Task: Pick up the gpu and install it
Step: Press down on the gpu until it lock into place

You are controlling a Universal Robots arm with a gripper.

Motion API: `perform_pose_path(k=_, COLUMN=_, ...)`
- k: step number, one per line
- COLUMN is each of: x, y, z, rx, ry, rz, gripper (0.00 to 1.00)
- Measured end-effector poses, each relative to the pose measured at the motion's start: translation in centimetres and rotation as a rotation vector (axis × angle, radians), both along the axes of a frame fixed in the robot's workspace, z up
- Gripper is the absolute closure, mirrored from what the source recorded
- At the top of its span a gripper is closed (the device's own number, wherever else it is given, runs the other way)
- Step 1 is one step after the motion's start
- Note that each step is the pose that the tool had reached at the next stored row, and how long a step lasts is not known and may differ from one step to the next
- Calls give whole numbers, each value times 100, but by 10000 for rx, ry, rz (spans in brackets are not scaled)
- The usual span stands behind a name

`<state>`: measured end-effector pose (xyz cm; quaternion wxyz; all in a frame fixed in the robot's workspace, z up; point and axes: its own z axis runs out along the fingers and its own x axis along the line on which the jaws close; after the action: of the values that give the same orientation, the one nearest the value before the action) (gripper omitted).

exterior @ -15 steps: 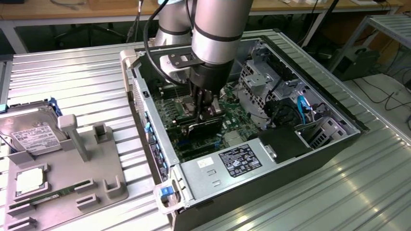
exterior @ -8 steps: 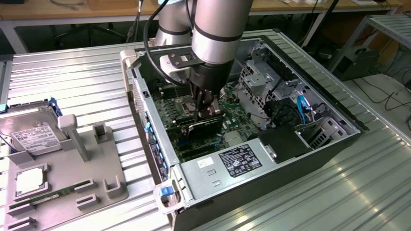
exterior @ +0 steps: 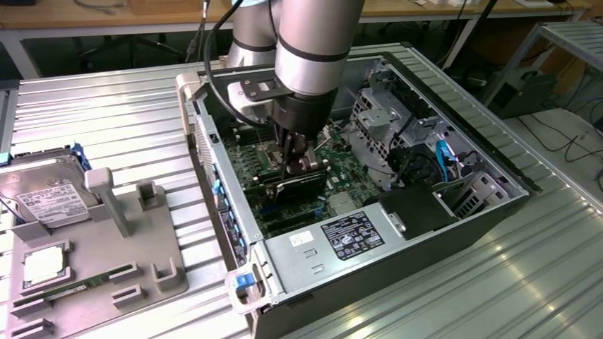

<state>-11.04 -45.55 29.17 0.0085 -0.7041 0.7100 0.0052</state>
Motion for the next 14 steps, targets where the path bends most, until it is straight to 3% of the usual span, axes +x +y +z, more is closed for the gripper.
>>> perform_pose_path(k=5, x=-149, y=0, z=-1, rx=1, ry=-1, rz=30, gripper=89)
perform_pose_path(k=6, x=-161, y=0, z=-1, rx=2, ry=39, rz=42, gripper=89)
perform_pose_path(k=7, x=-165, y=0, z=-1, rx=1, ry=124, rz=52, gripper=89)
perform_pose_path(k=8, x=-167, y=0, z=0, rx=0, ry=236, rz=60, gripper=89)
perform_pose_path(k=11, x=-171, y=0, z=1, rx=2, ry=810, rz=74, gripper=89)
perform_pose_path(k=12, x=-171, y=0, z=0, rx=6, ry=1126, rz=80, gripper=89)
perform_pose_path(k=14, x=-171, y=0, z=1, rx=5, ry=1519, rz=85, gripper=89)
